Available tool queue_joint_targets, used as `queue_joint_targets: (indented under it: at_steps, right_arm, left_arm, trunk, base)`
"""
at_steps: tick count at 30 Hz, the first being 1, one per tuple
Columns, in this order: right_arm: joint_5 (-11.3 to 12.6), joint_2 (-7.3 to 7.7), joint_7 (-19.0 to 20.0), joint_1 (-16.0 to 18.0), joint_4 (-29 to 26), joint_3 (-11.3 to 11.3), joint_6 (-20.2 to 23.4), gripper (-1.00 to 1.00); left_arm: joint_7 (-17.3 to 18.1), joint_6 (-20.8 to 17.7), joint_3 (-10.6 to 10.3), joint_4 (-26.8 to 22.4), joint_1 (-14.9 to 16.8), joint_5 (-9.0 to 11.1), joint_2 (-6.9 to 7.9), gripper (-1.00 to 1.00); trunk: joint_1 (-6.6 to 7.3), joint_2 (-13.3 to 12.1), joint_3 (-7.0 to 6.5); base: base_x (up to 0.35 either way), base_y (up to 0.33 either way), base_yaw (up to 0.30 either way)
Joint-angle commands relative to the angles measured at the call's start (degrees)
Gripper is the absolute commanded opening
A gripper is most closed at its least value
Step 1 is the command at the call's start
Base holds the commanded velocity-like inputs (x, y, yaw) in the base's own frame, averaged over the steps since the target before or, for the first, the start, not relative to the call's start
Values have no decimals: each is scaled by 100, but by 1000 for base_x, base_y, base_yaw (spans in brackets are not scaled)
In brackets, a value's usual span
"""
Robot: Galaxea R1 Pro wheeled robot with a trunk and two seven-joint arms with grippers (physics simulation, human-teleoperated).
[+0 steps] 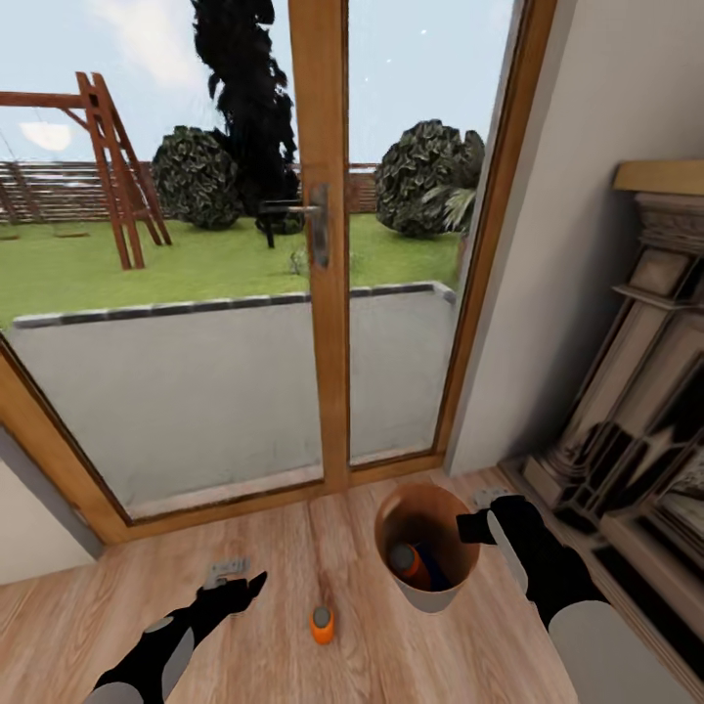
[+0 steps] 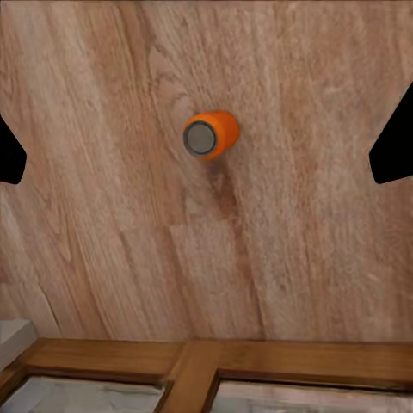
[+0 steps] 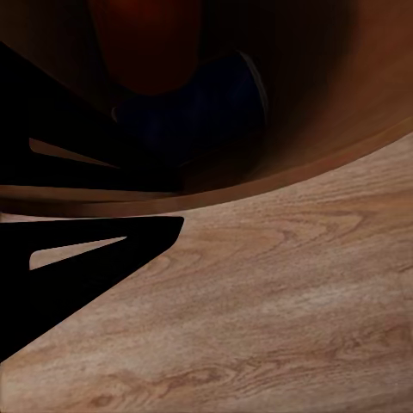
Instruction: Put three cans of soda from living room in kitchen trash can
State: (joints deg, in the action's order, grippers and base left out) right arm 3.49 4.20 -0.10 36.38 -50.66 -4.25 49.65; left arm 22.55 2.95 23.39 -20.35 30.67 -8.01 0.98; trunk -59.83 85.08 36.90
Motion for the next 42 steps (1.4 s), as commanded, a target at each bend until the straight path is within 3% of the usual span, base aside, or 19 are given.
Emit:
queue_joint_targets:
  at_steps: [1, 19, 42]
  right_arm:
    - [82, -1, 36, 2, -3, 3, 0, -100]
    - [75, -7, 36, 0, -5, -5, 1, -100]
    - [82, -7, 36, 0, -5, -5, 9, -100]
  left_arm:
    - [-47, 8, 0, 1, 0, -2, -15, 100]
    - [-239, 113, 15, 22, 0, -30, -267, 100]
    - [-239, 127, 7, 17, 0, -26, -265, 100]
  trunk:
    - [0, 0, -1]
    - [0, 0, -1]
    - [0, 0, -1]
  base:
    - [347, 0, 0]
    - [336, -1, 0]
    - [44, -65, 0]
